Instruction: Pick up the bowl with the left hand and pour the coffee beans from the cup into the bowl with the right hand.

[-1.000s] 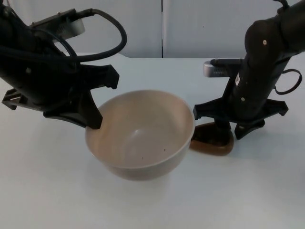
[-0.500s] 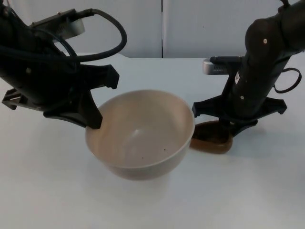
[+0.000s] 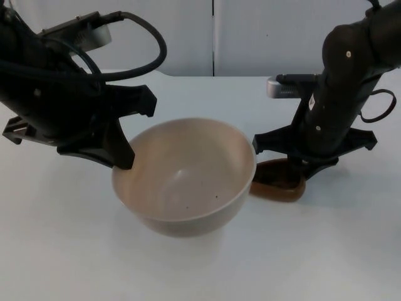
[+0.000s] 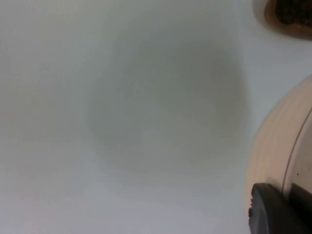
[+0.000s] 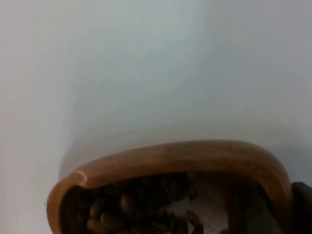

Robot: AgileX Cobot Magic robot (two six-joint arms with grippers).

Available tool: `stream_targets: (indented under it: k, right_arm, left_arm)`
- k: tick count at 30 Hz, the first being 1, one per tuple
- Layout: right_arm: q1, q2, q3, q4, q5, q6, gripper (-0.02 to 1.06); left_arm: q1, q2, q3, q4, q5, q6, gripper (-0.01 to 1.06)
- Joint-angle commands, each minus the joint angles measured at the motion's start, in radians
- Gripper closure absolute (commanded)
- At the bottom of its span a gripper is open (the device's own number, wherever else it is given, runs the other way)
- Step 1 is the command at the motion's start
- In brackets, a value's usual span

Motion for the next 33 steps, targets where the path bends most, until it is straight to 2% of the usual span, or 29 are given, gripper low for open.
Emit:
stream_targets:
  k: [1,33]
  right_arm:
    - [0.002,0.001,0.001,-0.005,0.017,-0.005,1.04]
    - [0.002,-0.006,0.001,0.007,0.057,-0.029,1.04]
  left_arm:
    - [-0.005,-0.002,-0.004,-0.015,-0.002,-0.001,1.05]
    - [-0.005,-0.002,-0.004,-0.015,-0.006,-0.001,1.05]
